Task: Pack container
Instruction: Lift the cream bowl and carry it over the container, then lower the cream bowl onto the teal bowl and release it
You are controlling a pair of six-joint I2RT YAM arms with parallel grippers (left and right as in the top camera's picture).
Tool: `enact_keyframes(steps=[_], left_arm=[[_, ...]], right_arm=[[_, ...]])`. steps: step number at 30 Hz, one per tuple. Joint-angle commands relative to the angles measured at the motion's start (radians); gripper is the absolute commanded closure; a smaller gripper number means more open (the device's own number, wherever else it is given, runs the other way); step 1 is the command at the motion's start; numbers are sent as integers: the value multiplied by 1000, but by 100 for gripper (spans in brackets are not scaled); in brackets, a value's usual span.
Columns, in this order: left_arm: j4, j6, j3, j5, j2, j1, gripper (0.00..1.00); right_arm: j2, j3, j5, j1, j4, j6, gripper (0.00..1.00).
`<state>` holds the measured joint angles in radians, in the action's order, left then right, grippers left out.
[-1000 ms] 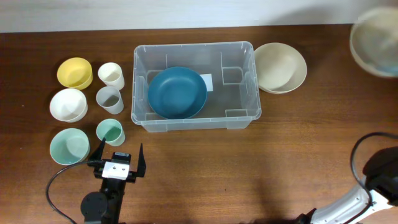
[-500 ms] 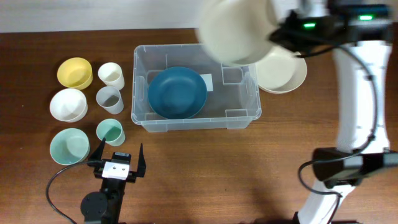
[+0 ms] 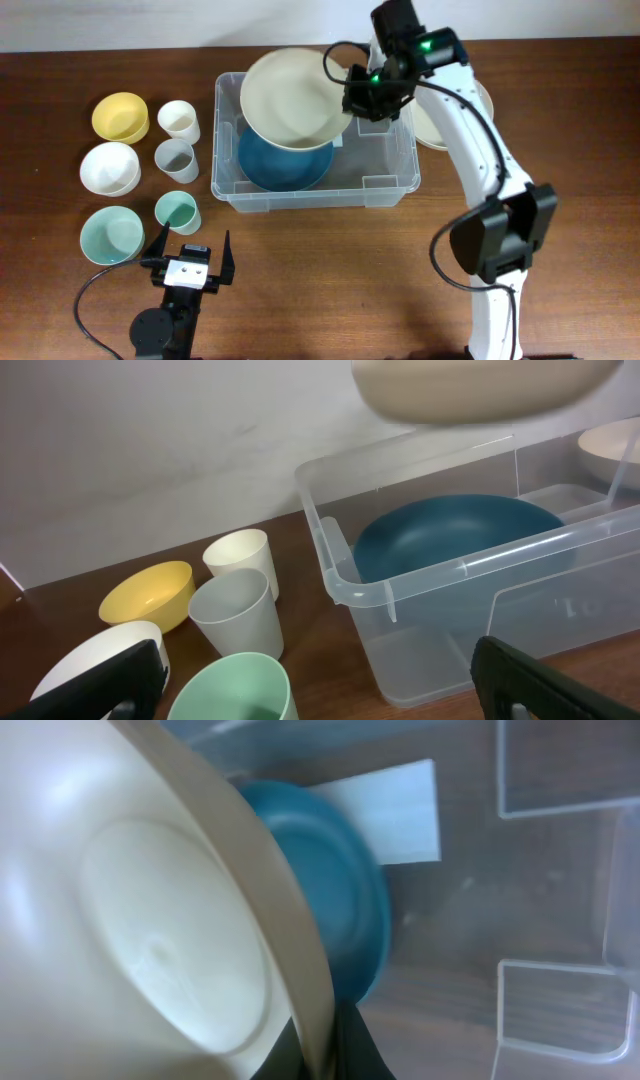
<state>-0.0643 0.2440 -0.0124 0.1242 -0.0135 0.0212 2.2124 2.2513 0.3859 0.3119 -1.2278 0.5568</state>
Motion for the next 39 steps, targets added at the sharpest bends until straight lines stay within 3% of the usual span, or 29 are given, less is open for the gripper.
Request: enact_keyframes(steps=[1, 20, 39], left_arm=[[-4, 12, 3, 11, 7, 6, 0], [-4, 12, 3, 11, 7, 6, 0], [-4, 12, 3, 11, 7, 6, 0]], right_arm=[[23, -31, -3, 14, 14, 28, 96], [43, -260, -31, 70, 194, 66, 96], [70, -266, -28, 103, 234, 66, 96]])
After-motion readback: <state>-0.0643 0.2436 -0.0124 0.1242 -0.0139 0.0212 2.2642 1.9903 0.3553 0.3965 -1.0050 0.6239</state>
